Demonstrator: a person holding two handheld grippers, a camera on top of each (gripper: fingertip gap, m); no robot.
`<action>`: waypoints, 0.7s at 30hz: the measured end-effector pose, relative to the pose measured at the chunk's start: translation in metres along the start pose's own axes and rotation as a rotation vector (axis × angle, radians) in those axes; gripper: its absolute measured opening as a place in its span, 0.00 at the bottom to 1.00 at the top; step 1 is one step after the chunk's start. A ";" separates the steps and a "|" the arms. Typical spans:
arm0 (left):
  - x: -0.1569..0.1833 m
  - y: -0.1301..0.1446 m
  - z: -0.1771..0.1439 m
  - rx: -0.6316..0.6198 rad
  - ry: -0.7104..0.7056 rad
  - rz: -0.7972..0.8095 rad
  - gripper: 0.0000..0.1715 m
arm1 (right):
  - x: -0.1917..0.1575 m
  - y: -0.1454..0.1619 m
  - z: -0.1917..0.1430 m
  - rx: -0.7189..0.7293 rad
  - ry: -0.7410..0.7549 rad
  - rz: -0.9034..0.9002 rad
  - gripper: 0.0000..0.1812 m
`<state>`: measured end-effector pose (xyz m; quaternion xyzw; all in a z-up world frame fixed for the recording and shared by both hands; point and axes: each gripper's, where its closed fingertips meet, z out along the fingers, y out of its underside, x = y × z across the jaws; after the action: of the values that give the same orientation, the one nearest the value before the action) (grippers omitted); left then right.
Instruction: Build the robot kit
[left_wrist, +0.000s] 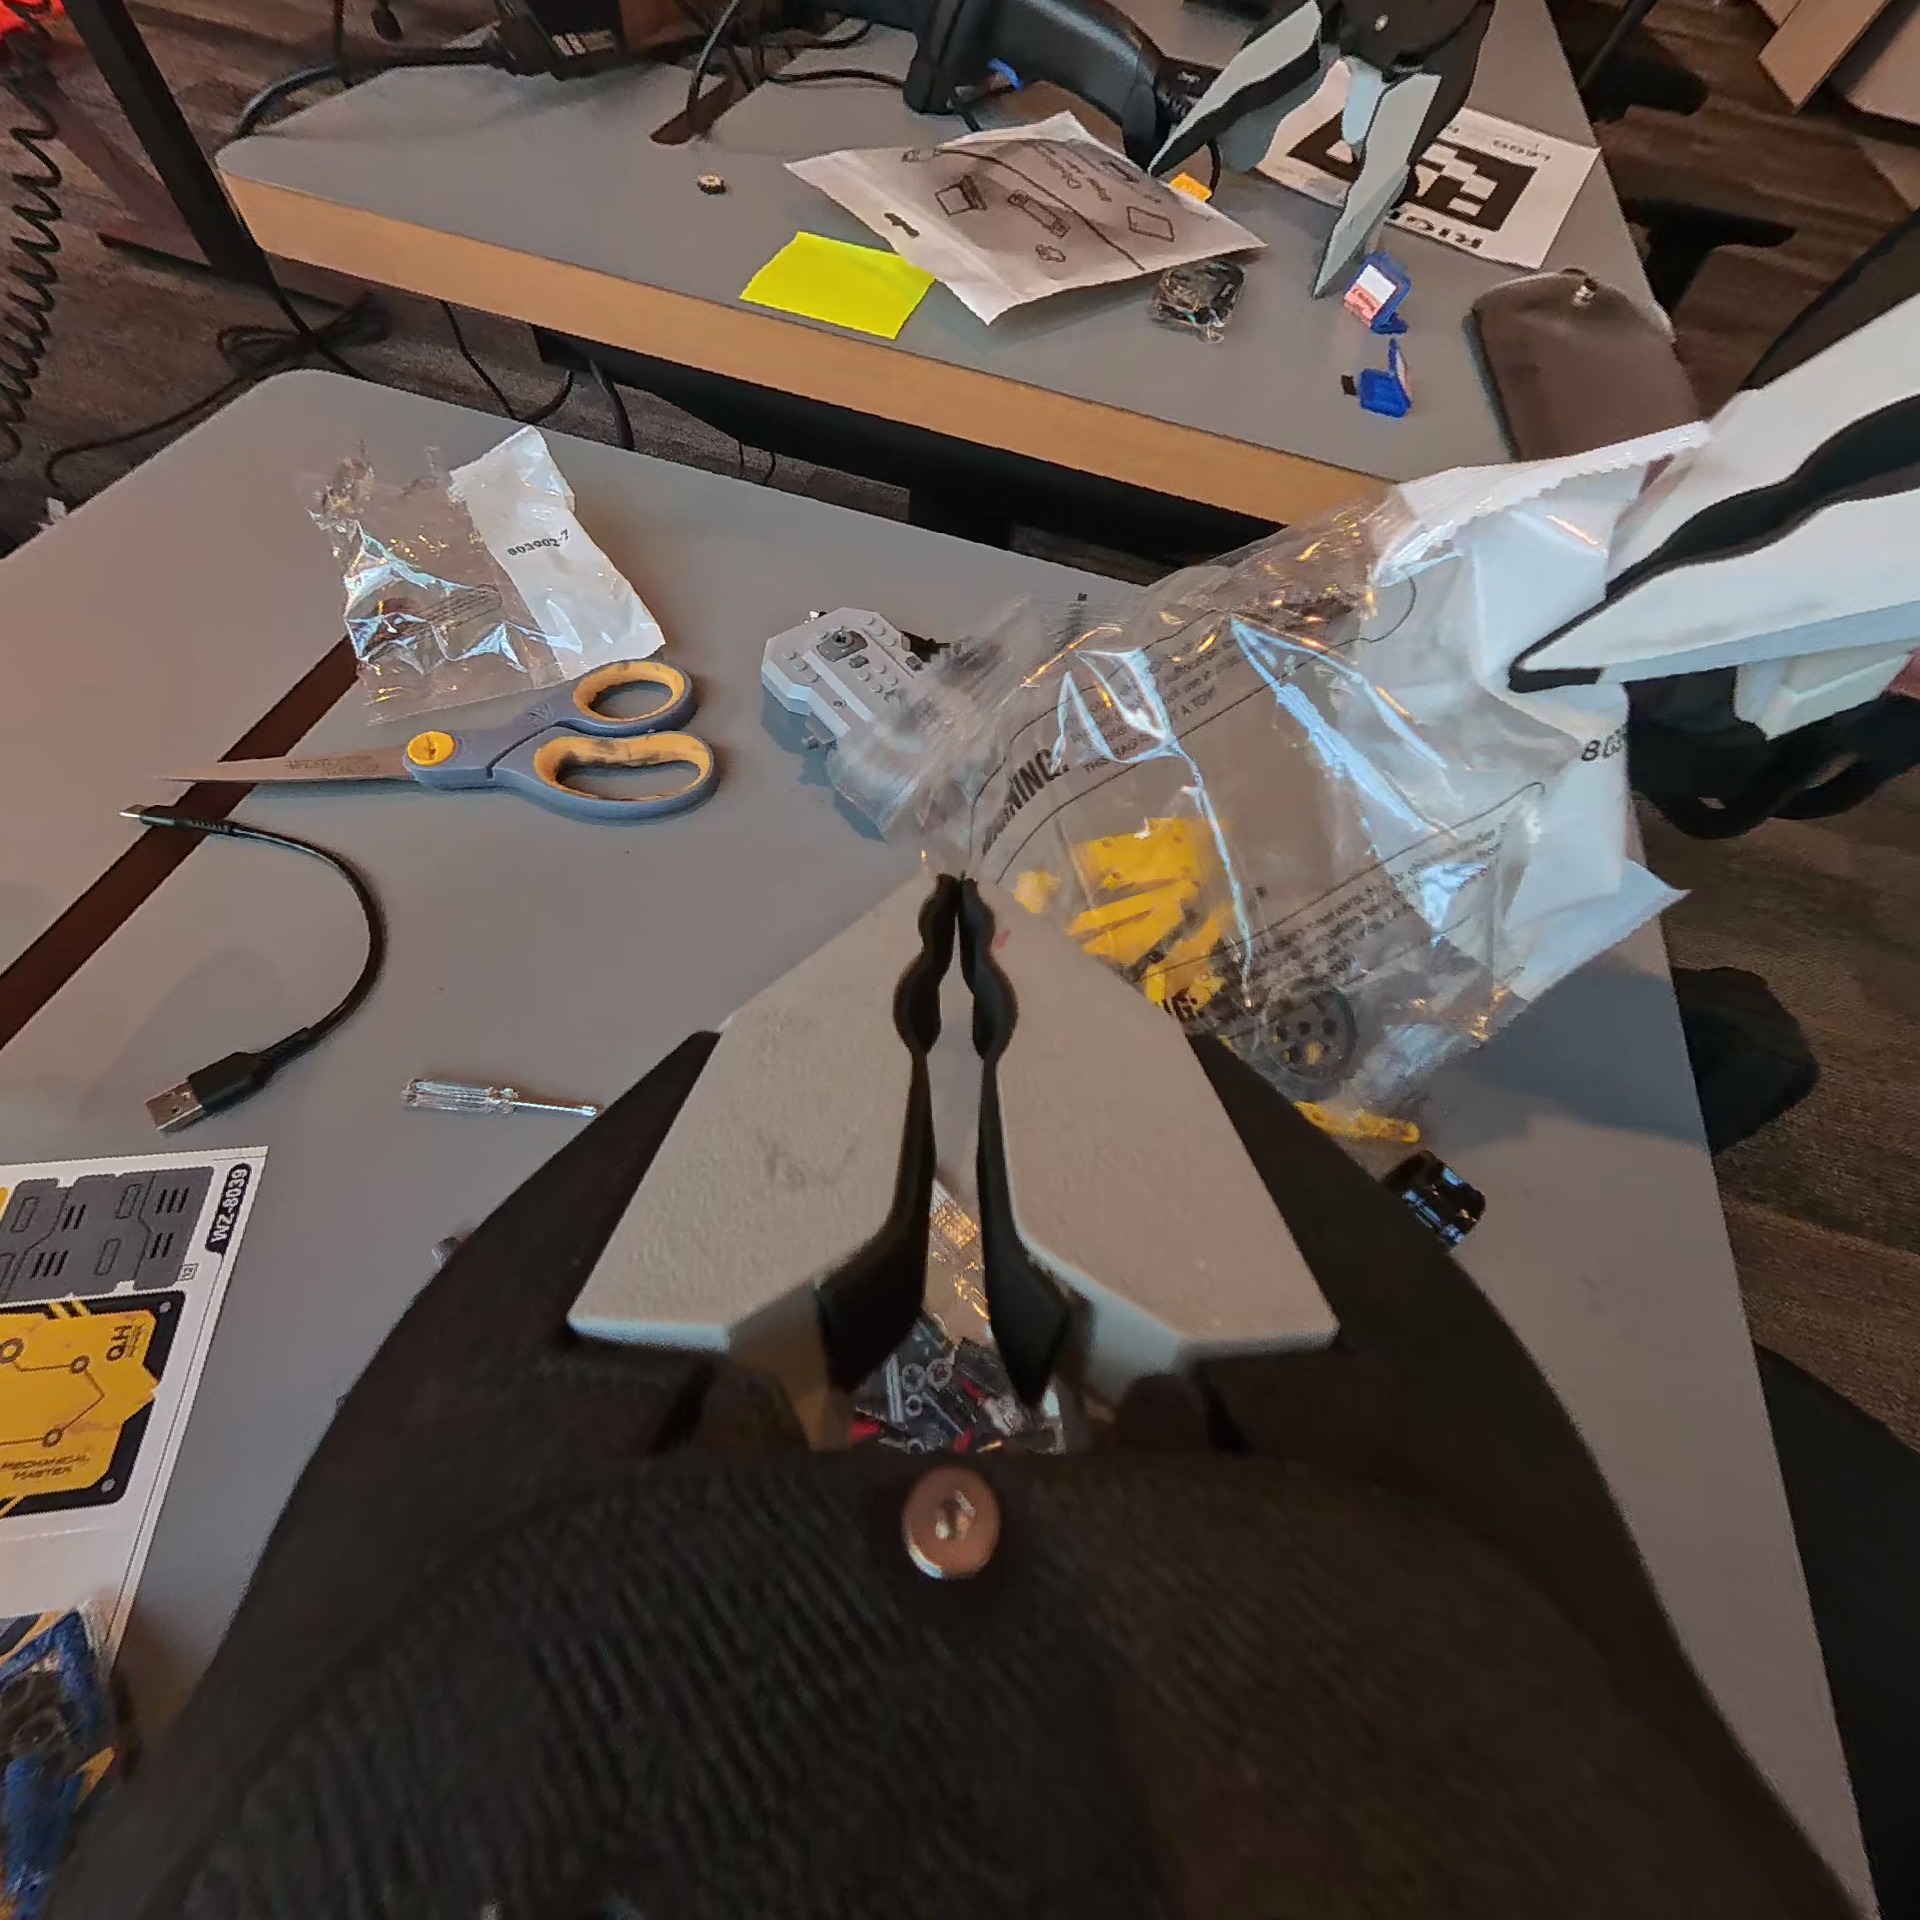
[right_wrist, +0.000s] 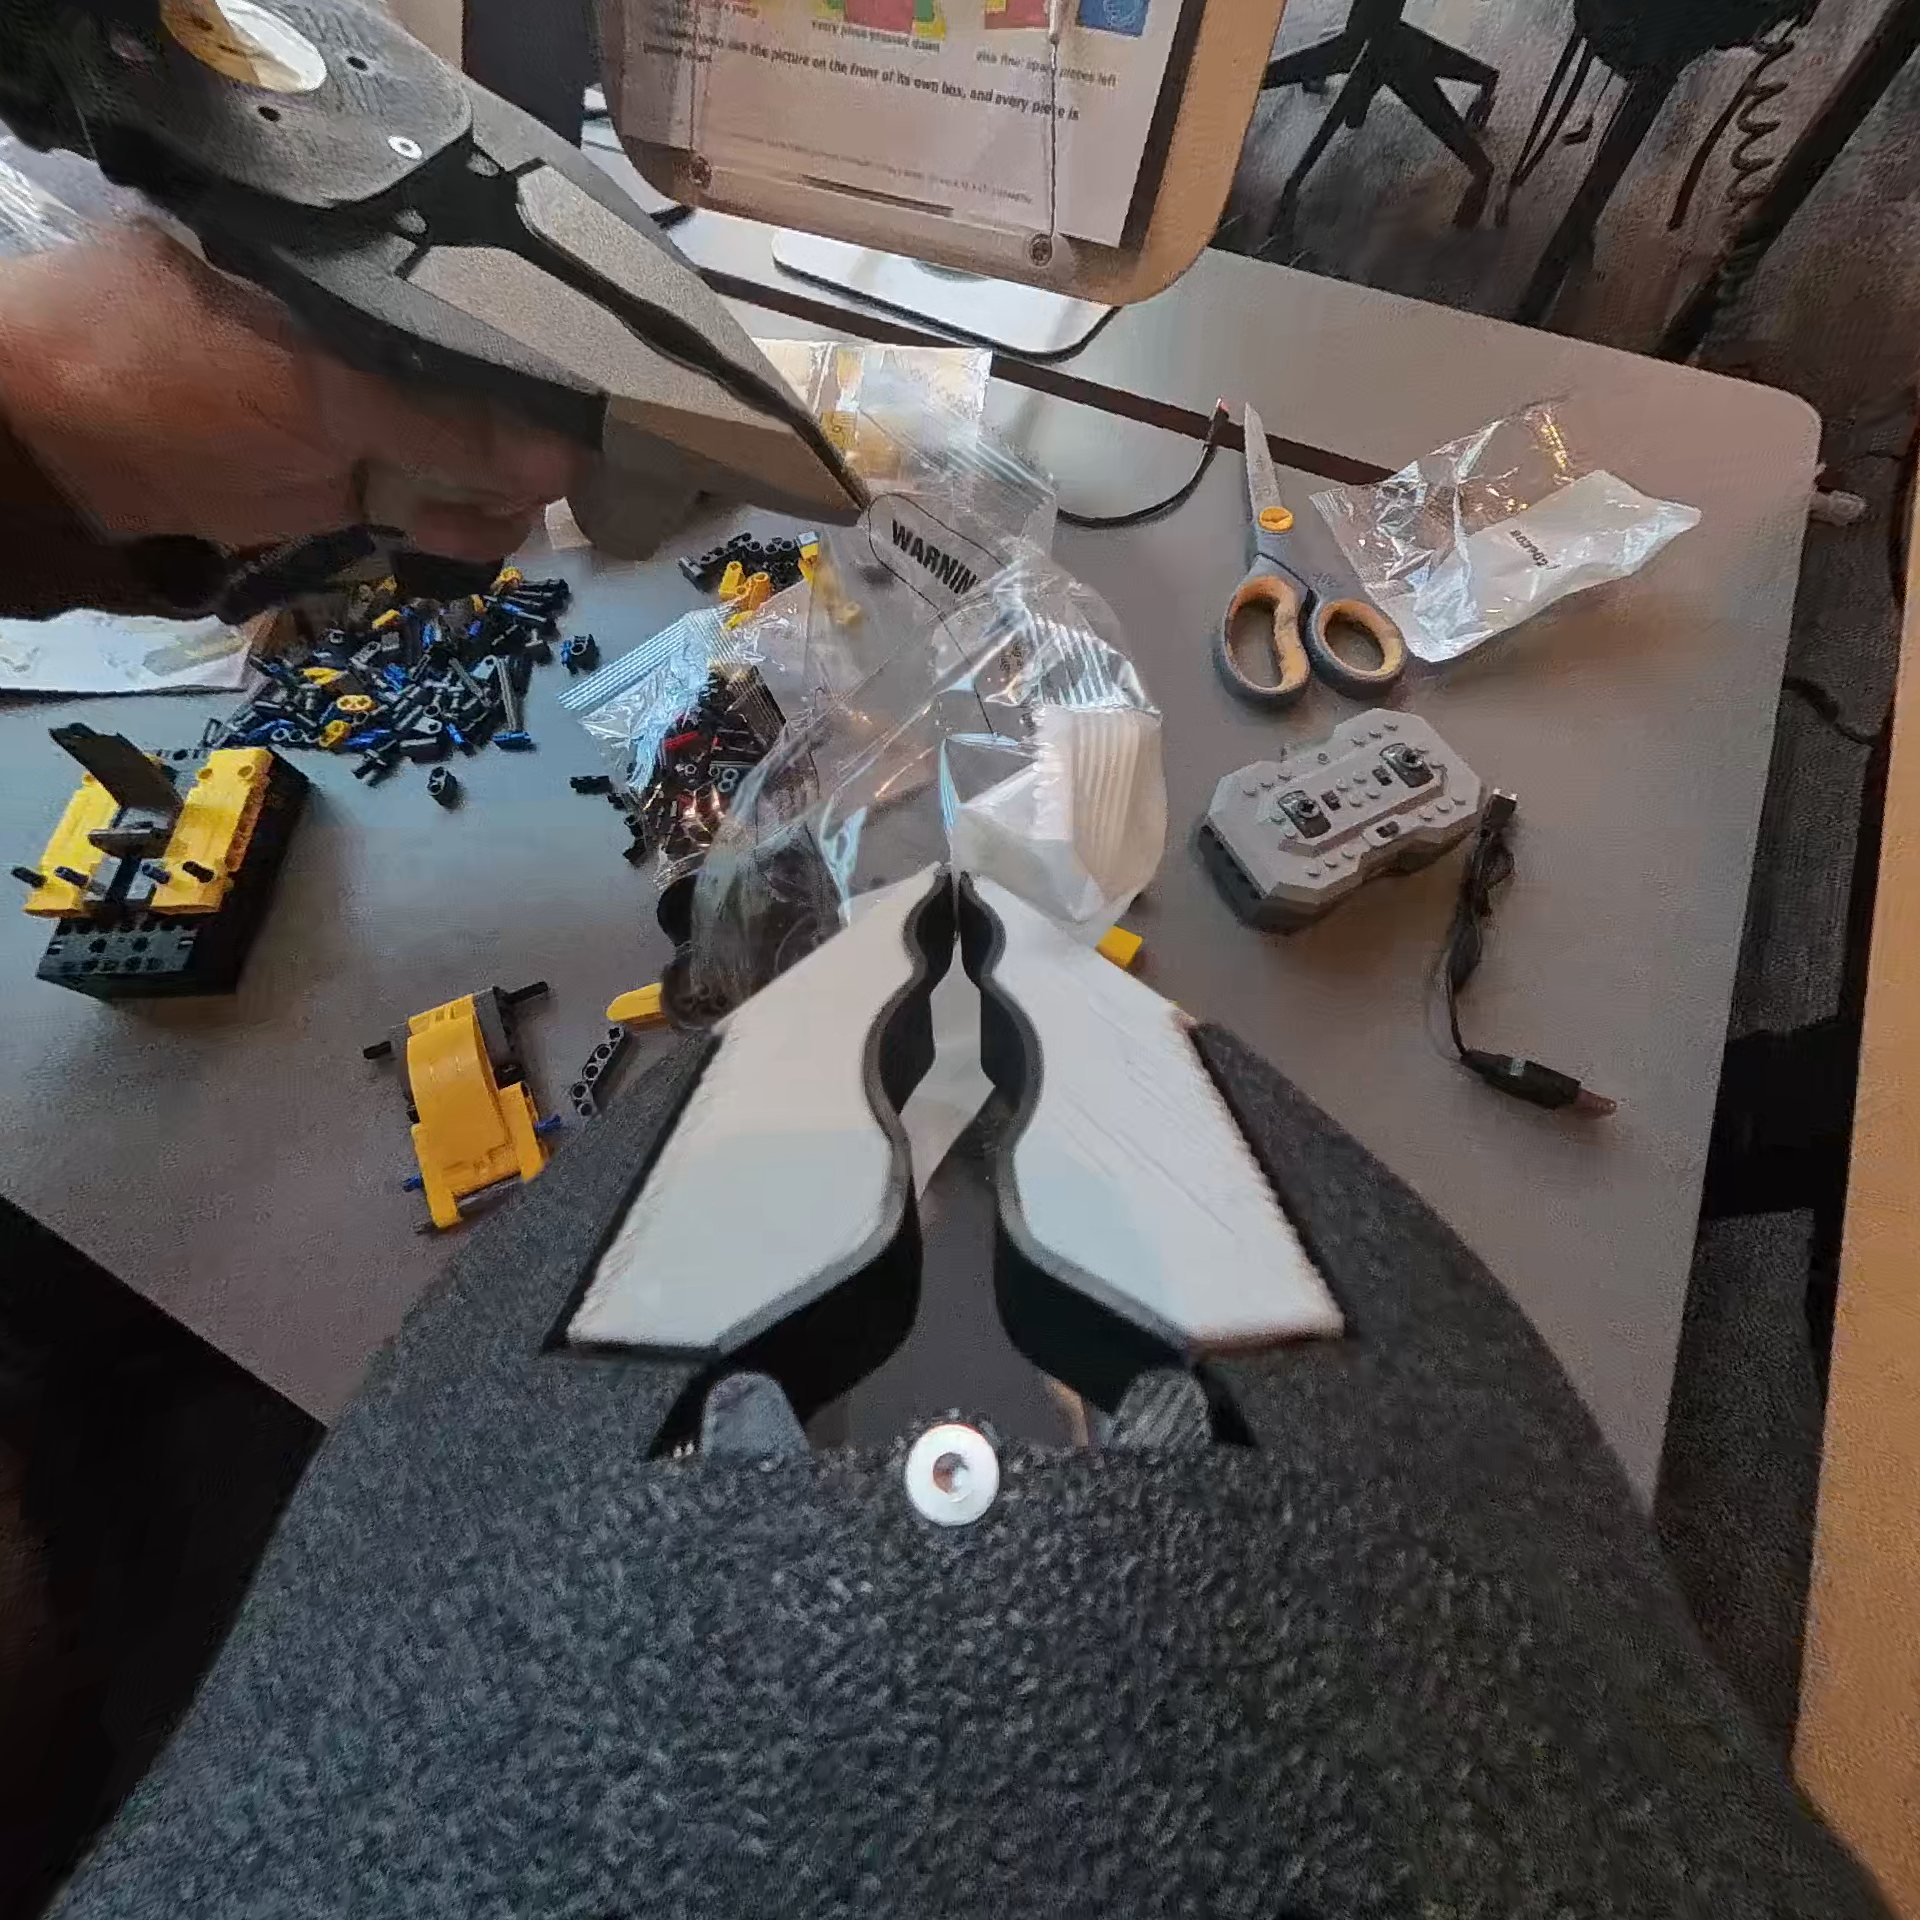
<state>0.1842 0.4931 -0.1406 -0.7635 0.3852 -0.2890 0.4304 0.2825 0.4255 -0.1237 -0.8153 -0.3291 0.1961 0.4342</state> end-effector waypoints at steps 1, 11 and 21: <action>-0.001 0.001 0.000 -0.002 -0.004 0.002 0.00 | 0.002 -0.001 -0.001 -0.005 0.009 -0.006 0.00; -0.001 0.004 0.004 -0.014 -0.019 -0.016 0.00 | -0.011 -0.013 0.007 -0.035 0.047 -0.113 0.00; -0.004 0.008 -0.006 -0.001 -0.019 -0.027 0.00 | -0.012 -0.023 0.000 0.031 0.066 -0.115 0.00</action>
<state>0.1748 0.4913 -0.1459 -0.7716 0.3708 -0.2871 0.4298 0.2661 0.4266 -0.1044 -0.7942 -0.3580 0.1487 0.4679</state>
